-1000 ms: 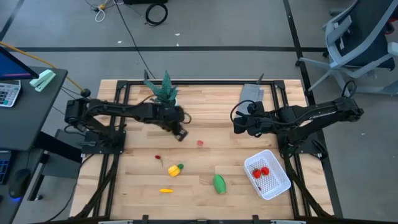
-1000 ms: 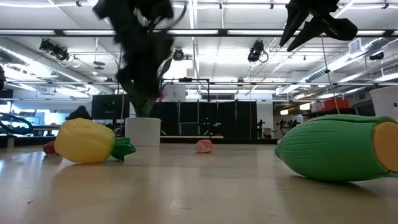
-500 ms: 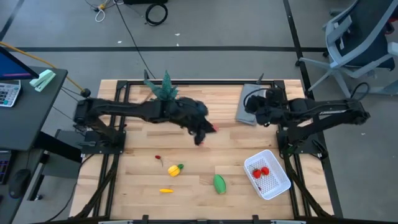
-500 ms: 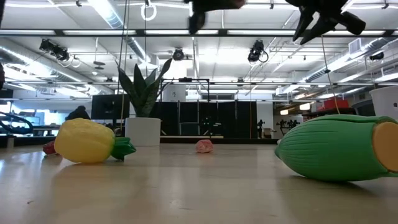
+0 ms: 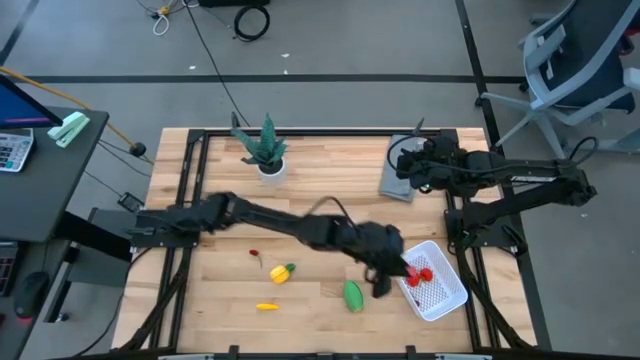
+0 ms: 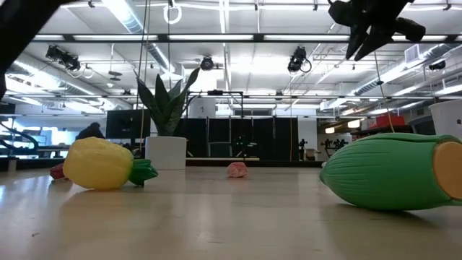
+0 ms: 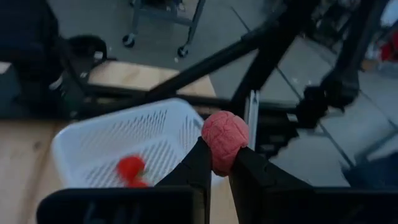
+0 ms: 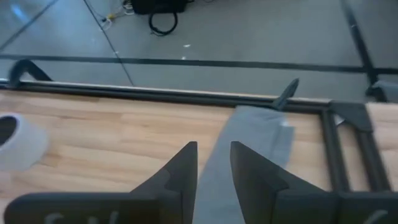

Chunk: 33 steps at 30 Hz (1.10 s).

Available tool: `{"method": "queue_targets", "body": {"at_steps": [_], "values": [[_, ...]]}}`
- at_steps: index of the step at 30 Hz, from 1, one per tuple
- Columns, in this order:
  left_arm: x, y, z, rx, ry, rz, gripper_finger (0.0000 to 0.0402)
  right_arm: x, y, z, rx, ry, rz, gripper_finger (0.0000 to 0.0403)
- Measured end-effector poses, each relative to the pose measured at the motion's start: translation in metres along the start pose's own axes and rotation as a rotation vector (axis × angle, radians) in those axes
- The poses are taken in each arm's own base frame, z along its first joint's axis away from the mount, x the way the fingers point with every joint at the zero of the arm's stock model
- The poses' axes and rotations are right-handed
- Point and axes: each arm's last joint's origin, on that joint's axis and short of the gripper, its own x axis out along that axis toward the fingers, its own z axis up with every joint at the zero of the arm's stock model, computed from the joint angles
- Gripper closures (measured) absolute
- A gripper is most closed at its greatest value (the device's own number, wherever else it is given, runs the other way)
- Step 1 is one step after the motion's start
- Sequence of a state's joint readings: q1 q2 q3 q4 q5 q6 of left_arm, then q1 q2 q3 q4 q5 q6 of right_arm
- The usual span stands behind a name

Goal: Pick and placing Produce into tupperware
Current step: Put the left pink peach into the white basket, then put the pink peach into the white basket

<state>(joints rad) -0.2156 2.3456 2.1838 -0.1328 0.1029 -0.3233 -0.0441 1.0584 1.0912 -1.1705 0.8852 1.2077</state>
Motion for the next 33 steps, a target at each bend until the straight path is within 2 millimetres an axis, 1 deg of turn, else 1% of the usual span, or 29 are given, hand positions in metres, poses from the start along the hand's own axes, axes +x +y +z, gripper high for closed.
{"method": "queue_targets", "body": {"at_steps": [3,5,7,9,10,12,15,19,22,24,28,33], "values": [[0.030,0.002,-0.010,-0.020,-0.040,0.007,0.0355,0.002,-0.001,0.002,-0.050,0.000,-0.014,0.0298],[0.045,0.012,-0.030,-0.030,-0.078,0.017,0.0355,0.003,-0.002,0.002,-0.072,0.000,-0.019,0.0298],[0.056,0.026,-0.053,-0.095,-0.032,0.089,0.0358,0.003,-0.002,0.002,-0.077,0.003,-0.027,0.0298],[0.059,0.042,-0.068,-0.154,0.044,0.151,0.0361,0.003,-0.002,0.002,-0.078,0.003,-0.027,0.0298],[0.060,0.049,-0.070,-0.164,0.047,0.167,0.0361,0.003,-0.002,0.002,-0.080,0.003,-0.027,0.0298],[0.060,0.059,-0.072,-0.172,0.073,0.197,0.0359,0.003,-0.002,0.002,-0.081,0.004,-0.027,0.0298],[0.058,0.070,-0.069,-0.180,0.072,0.218,0.0346,0.003,-0.002,0.002,-0.083,0.003,-0.027,0.0298],[0.056,0.075,-0.067,-0.170,0.102,0.189,0.0323,0.003,-0.002,0.002,-0.108,0.004,-0.027,0.0298],[0.055,0.074,-0.066,-0.159,0.139,0.135,0.0299,0.003,-0.002,0.002,-0.113,0.004,-0.027,0.0298],[0.054,0.073,-0.070,-0.145,0.182,0.142,0.0284,0.003,-0.002,0.002,-0.114,0.004,-0.027,0.0298],[0.055,0.062,-0.075,-0.078,0.211,0.126,0.0261,0.003,-0.002,0.002,-0.115,0.004,-0.027,0.0298],[0.055,0.053,-0.076,-0.074,0.226,0.112,0.0242,0.003,-0.002,0.002,-0.115,0.004,-0.027,0.0298]]}}
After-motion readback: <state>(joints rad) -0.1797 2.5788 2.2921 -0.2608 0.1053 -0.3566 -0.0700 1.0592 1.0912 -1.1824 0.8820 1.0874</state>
